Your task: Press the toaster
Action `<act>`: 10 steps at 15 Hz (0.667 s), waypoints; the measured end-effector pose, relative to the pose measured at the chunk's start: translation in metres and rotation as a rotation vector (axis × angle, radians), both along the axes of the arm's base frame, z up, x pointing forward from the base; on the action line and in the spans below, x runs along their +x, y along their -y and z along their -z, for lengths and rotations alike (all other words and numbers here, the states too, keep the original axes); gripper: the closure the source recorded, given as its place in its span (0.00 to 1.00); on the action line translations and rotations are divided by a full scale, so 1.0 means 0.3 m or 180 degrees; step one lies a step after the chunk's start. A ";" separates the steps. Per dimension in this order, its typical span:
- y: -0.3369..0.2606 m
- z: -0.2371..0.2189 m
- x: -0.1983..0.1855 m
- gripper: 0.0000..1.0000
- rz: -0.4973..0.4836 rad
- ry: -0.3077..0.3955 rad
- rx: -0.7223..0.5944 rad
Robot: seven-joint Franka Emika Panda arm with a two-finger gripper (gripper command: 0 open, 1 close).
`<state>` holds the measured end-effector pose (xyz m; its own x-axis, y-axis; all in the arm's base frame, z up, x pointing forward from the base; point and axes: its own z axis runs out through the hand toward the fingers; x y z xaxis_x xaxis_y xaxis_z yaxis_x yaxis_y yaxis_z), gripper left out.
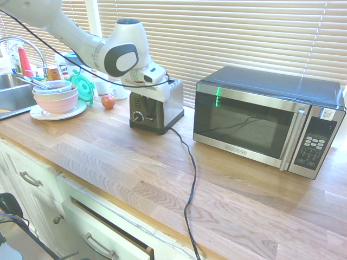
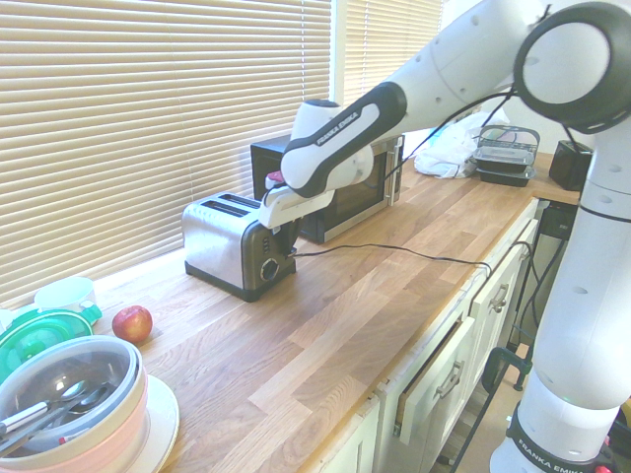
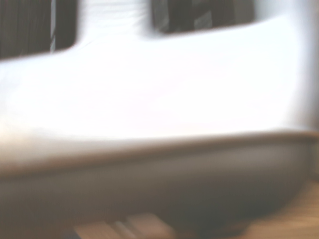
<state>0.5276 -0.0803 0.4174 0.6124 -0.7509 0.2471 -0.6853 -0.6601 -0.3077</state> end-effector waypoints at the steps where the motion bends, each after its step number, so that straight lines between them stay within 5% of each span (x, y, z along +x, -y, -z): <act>1: 0.042 -0.022 -0.070 1.00 -0.0006 0.0099 0.0024; 6: 0.026 -0.003 -0.382 1.00 -0.0094 0.0282 0.0021; 10: -0.042 0.020 -0.449 1.00 -0.0210 0.0314 -0.0042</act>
